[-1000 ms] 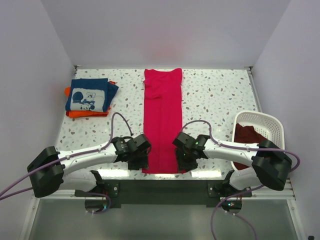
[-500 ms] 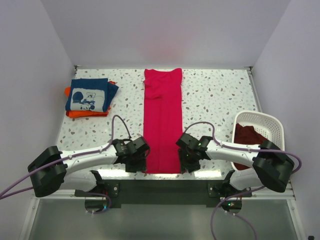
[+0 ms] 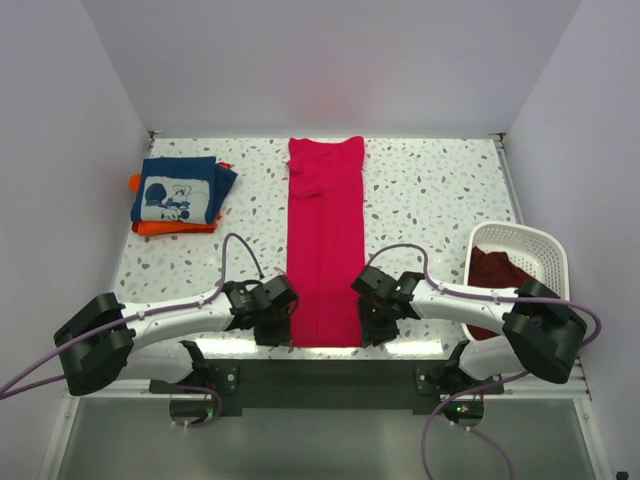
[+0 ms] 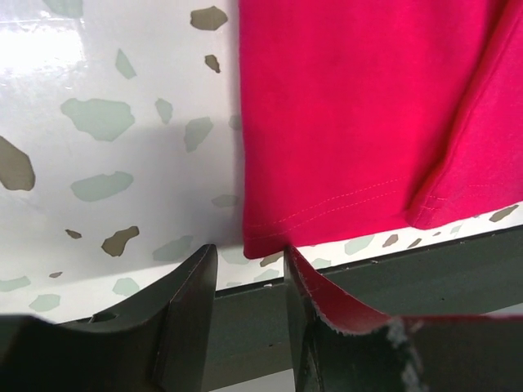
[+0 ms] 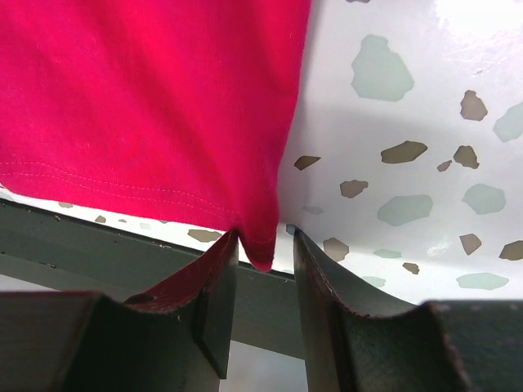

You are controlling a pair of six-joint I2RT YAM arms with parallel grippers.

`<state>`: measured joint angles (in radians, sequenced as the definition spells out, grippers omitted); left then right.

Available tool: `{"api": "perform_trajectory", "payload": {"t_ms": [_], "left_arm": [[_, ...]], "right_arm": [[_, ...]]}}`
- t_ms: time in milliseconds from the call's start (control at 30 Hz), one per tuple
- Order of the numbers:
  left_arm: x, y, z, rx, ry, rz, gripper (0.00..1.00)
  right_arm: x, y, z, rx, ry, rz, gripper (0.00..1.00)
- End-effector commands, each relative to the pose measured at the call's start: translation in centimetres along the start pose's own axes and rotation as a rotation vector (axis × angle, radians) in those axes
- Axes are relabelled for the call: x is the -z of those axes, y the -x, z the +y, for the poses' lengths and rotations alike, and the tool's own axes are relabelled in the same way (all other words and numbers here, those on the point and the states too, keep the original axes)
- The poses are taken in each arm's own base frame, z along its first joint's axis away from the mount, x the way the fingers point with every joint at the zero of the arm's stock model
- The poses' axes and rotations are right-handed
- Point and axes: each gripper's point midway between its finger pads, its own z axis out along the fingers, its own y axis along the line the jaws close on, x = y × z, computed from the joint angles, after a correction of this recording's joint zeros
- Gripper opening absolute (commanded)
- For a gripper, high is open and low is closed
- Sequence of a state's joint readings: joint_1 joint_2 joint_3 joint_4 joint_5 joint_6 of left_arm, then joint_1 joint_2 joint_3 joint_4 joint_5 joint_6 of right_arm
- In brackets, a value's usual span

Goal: Fold and stack the t-shirts
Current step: Fold the tshirt

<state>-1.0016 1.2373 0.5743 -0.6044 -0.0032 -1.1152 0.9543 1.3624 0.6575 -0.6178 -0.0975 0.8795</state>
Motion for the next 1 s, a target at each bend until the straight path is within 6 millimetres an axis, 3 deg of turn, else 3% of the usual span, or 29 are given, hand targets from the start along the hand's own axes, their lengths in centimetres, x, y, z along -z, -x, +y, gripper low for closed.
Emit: {"api": "perform_trajectory", "payload": {"t_ms": [0,133,233,333,367,467,800,967], "left_arm": [[-0.6,0.2,-0.2,-0.005,-0.026,-0.018,0.43],[-0.8,0.3,-0.3,-0.009,-0.028,-0.017,0.4],[-0.9,0.2,-0.3,-0.014,-0.026,-0.017,0.3],[-0.9,0.2,-0.2,-0.015,-0.025,-0.016,0.07],[-0.9,0.2,-0.2,-0.018,-0.02,-0.015,0.0],[-0.4,0.3,-0.1,-0.025,-0.014,-0.013,0.0],[3.9,2.7,-3.0,-0.015,-0.091,-0.108,0.0],[4.2,4.3,-4.2,-0.02,-0.087,-0.127,0.0]], "right_arm": [[-0.2,0.7,1.3,-0.001,0.048,-0.019,0.36],[-0.2,0.8,1.4,0.003,0.05,-0.022,0.36],[-0.2,0.9,1.5,0.006,0.054,-0.024,0.32],[-0.1,0.9,1.6,0.01,0.056,-0.021,0.22],[-0.1,0.8,1.6,0.012,0.054,-0.017,0.14],[0.5,0.8,1.5,0.014,0.053,-0.021,0.0],[3.9,2.4,2.6,0.012,0.063,-0.094,0.0],[4.2,4.6,3.2,0.03,0.013,-0.13,0.0]]}}
